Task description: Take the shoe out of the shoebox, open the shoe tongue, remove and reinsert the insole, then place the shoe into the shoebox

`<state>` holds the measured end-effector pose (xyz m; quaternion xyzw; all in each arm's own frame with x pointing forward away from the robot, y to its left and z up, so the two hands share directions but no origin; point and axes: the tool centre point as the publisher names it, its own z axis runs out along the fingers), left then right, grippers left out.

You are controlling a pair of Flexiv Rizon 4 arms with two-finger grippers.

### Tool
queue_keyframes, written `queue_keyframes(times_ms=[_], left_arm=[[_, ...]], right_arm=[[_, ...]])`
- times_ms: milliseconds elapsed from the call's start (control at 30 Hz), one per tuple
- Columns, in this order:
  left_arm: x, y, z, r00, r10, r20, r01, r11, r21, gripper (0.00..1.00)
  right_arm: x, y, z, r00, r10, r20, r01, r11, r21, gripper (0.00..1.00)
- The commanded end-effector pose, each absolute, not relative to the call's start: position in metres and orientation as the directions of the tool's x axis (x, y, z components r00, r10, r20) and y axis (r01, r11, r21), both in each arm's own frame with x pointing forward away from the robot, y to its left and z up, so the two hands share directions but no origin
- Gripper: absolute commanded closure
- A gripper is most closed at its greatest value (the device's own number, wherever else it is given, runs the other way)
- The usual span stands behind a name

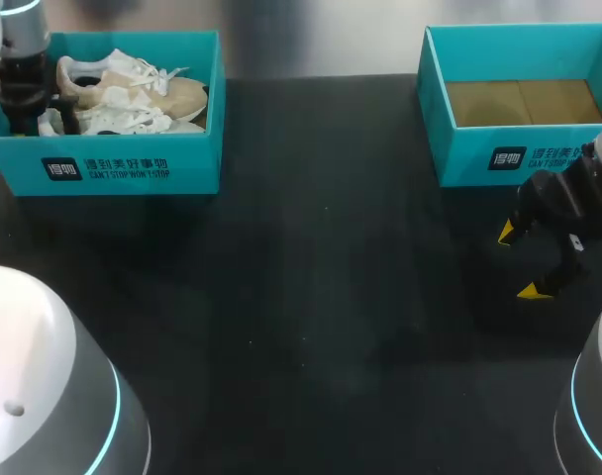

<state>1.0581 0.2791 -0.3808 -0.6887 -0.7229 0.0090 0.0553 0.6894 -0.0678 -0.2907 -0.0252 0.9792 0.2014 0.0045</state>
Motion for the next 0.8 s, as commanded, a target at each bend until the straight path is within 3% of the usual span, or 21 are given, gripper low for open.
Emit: queue_keyframes(times_ms=[33,133,200,800], left_arm=[[1.062,0.280,-0.386,-0.044,0.997,0.066,0.994,0.051,-0.100,0.37],[1.061,0.280,-0.388,-0.042,0.997,0.065,0.993,0.049,-0.104,0.63],[1.061,0.281,-0.389,-0.040,0.997,0.067,0.993,0.047,-0.106,1.00],[1.060,0.293,-0.359,-0.031,0.996,0.080,0.996,0.037,-0.077,1.00]], right_arm=[[0.689,-0.067,-0.291,-0.999,-0.047,-0.019,-0.050,0.919,0.391,0.00],[0.689,-0.067,-0.291,-0.999,-0.047,-0.019,-0.050,0.919,0.391,0.00],[0.689,-0.067,-0.291,-0.999,-0.047,-0.019,-0.050,0.919,0.391,0.00],[0.689,-0.067,-0.291,-0.999,-0.047,-0.019,-0.050,0.919,0.391,0.00]])
